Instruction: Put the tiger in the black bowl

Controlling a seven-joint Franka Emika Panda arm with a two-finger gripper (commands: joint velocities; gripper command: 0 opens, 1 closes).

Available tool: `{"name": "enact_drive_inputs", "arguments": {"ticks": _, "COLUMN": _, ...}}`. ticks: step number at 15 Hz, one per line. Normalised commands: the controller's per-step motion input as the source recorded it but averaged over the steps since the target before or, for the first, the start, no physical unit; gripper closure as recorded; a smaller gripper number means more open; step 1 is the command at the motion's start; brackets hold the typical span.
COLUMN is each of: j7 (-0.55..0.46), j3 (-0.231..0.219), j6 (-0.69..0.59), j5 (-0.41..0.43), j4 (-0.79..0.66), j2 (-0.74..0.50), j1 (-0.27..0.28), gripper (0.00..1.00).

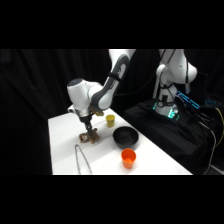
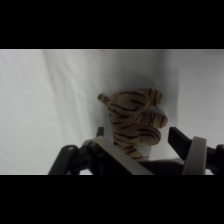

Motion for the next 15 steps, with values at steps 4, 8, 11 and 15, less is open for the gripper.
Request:
{"name": "enact_drive_inputs", "arguments": {"ticks": 4, "j7": -0.02, "j3": 0.034, "j6": 0.11, "j5": 0.111, "j4": 0.07, "j2": 0.09, "j1": -0.049, "gripper": 0.00}}
{"name": "enact_drive_inputs", "arguments": {"ticks": 8, "j7": -0.04, "j3": 0.049, "j6": 0.08, "j5": 0.112, "j4": 0.07, "j2": 0.06, "j1": -0.059, "gripper": 0.00}}
{"name": "enact_drive_inputs", "arguments": {"ticks": 11, "j7": -0.05, "j3": 0.056, "j6": 0.05, "j5": 0.112, "j4": 0.13, "j2": 0.10, "j1": -0.066, "gripper": 0.00}}
{"name": "enact_drive_inputs", "arguments": {"ticks": 15, "j7": -0.07, "j3": 0.069, "j6": 0.03, "j5": 0.124, "j4": 0.09, "j2": 0.05, "j1": -0.080, "gripper": 0.43}}
